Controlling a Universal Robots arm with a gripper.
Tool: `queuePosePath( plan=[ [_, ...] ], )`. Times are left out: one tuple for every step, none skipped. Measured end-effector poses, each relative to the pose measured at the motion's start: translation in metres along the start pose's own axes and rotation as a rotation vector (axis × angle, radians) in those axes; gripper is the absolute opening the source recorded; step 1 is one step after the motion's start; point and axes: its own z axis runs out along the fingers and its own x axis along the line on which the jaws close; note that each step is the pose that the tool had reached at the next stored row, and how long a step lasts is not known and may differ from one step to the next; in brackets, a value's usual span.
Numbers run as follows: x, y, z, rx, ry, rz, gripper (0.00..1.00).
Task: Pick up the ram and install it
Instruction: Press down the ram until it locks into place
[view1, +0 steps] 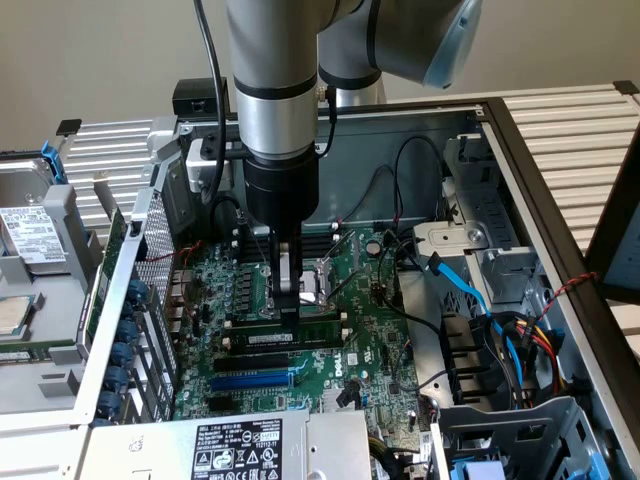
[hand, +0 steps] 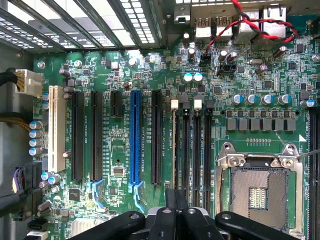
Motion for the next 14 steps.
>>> queuePosePath(
  plan=[
    [0.0,0.0,0.0,0.0,0.0001,0.0,0.11],
    [0.0,0.0,0.0,0.0,0.0,0.0,0.11],
    [0.0,0.0,0.0,0.0,0.0,0.0,0.11],
    [0.0,0.0,0.0,-0.0001,0.0,0.0,0.11],
    [0.0,0.0,0.0,-0.0001,-0.0001,0.0,0.11],
    [0.0,0.0,0.0,-0.0001,0.0001,0.0,0.11],
    [0.0,0.0,0.0,-0.0001,0.0,0.0,0.11],
    [0.0,0.0,0.0,-0.0001,0.0,0.0,0.11],
    [0.0,0.0,0.0,-0.0001,0.0,0.0,0.11],
    [0.0,0.0,0.0,-0.0001,0.0,0.0,0.11],
    [0.0,0.0,0.0,-0.0001,0.0,0.0,0.11],
    [0.0,0.0,0.0,0.0,0.0,0.0,0.11],
    [0.0,0.0,0.0,-0.0001,0.0,0.0,0.11],
    [0.0,0.0,0.0,-0.0001,0.0,0.0,0.11]
  ],
)
